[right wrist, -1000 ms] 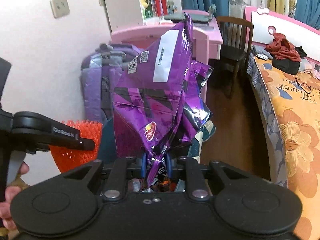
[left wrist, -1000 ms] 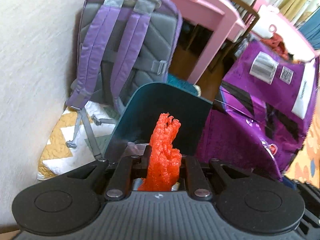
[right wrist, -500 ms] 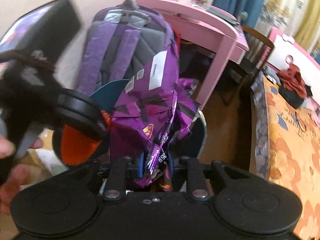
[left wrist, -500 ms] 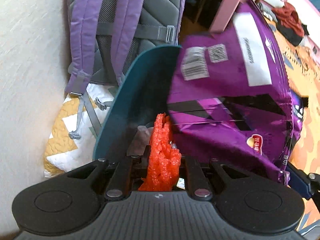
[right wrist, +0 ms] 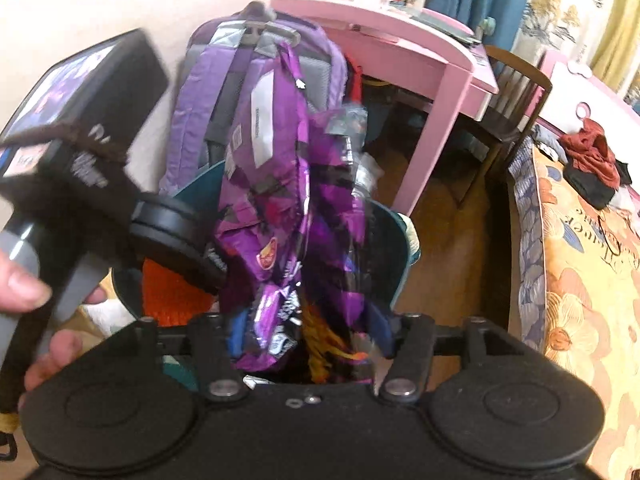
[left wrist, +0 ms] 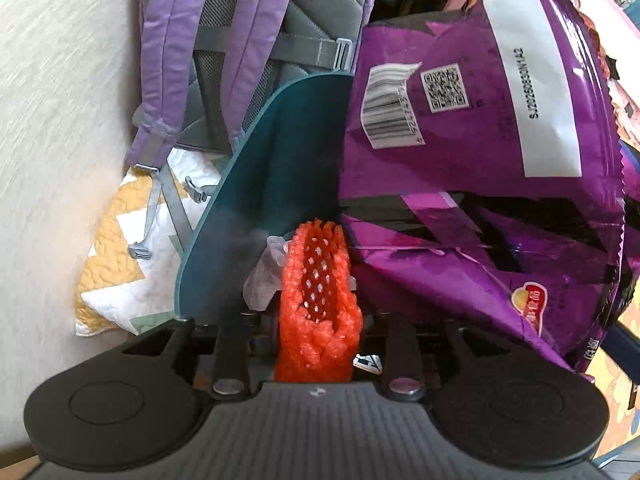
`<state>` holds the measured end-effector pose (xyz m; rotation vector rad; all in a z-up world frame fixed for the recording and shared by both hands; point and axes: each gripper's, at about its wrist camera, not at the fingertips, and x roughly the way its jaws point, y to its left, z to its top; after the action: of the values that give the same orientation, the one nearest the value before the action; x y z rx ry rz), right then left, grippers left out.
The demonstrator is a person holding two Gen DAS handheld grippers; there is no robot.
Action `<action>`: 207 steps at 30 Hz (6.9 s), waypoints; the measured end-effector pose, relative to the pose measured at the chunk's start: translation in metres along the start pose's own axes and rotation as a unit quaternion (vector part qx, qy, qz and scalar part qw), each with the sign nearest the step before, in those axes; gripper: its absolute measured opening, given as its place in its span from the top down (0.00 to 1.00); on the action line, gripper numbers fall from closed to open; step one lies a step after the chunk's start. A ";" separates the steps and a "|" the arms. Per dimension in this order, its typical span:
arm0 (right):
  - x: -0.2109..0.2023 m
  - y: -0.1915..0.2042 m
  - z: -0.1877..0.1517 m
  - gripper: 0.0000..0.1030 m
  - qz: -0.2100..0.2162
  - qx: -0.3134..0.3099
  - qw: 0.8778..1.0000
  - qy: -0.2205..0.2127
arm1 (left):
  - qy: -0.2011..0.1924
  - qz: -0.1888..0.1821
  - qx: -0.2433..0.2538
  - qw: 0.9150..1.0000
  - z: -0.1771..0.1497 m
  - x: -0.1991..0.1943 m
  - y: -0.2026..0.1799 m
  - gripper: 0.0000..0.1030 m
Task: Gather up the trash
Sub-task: 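Open left tool to drop the orange mesh while right tool drops purple bags, then lower both open tools back toward the trash on the floor, then grasp the crumpled white tissue with left tool while right tool grasps white sock, then carry the white tissue and white sock up over the wastebasket, then open left tool to drop the tissue while right tool drops the sock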
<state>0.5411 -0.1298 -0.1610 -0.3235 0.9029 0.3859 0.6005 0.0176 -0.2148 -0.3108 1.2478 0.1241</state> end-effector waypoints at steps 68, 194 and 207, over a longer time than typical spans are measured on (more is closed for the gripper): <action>-0.007 0.037 -0.272 0.00 0.125 0.027 0.991 0.042 | -0.076 0.025 0.039 0.996 -0.294 0.036 0.102 0.05; -0.048 -0.011 0.008 0.83 0.037 -0.027 0.998 -0.033 | -0.085 -0.036 0.006 0.996 -0.011 -0.088 0.003 0.61; 0.022 0.005 -0.007 0.82 0.040 -0.051 0.997 0.044 | -0.035 0.006 0.012 0.999 0.005 -0.022 -0.002 0.61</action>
<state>0.5460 -0.1247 -0.1833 -0.4013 0.9855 0.4952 0.5989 0.0190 -0.1924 -0.2760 1.1816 0.1290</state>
